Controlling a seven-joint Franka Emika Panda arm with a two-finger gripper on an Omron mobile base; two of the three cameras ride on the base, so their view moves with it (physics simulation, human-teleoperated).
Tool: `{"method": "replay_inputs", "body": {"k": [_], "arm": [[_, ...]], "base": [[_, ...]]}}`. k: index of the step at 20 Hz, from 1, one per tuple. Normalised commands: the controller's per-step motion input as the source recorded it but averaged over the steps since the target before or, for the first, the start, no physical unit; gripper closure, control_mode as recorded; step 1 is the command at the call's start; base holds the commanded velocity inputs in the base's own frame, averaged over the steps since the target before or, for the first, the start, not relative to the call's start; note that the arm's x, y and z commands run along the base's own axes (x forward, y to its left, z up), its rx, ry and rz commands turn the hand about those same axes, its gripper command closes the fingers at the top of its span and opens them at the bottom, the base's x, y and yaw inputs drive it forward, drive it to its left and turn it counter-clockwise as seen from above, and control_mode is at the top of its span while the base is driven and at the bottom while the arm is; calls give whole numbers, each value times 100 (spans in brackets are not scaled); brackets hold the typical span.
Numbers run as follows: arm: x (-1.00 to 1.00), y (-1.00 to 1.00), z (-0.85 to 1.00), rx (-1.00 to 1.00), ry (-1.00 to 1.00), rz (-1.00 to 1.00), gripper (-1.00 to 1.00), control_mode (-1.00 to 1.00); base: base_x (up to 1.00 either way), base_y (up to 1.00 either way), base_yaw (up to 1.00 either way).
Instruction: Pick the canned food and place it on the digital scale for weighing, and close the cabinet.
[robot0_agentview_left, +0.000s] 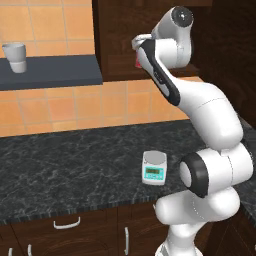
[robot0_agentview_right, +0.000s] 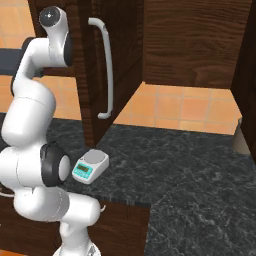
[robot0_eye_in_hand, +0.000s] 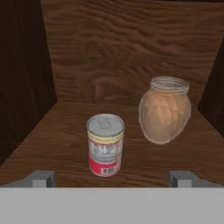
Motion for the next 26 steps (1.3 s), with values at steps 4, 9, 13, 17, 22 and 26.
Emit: {"method": "replay_inputs", "body": {"k": [4,9,13,17,22,26], "arm": [[43,2,0,0,3,0,-100,-100],[53,2,-6,3,8,0,-100,-100],[46,7,-20,0,0,0,-100,-100],[18,13,-36,0,0,0,-100,-100],[18,6,-24,0,0,0,-100,-100],[22,0,-16,0,0,0,-100,-100]], "base": [[0,0,0],[0,0,0],[0,0,0],[0,0,0],[0,0,0],[0,0,0]]}}
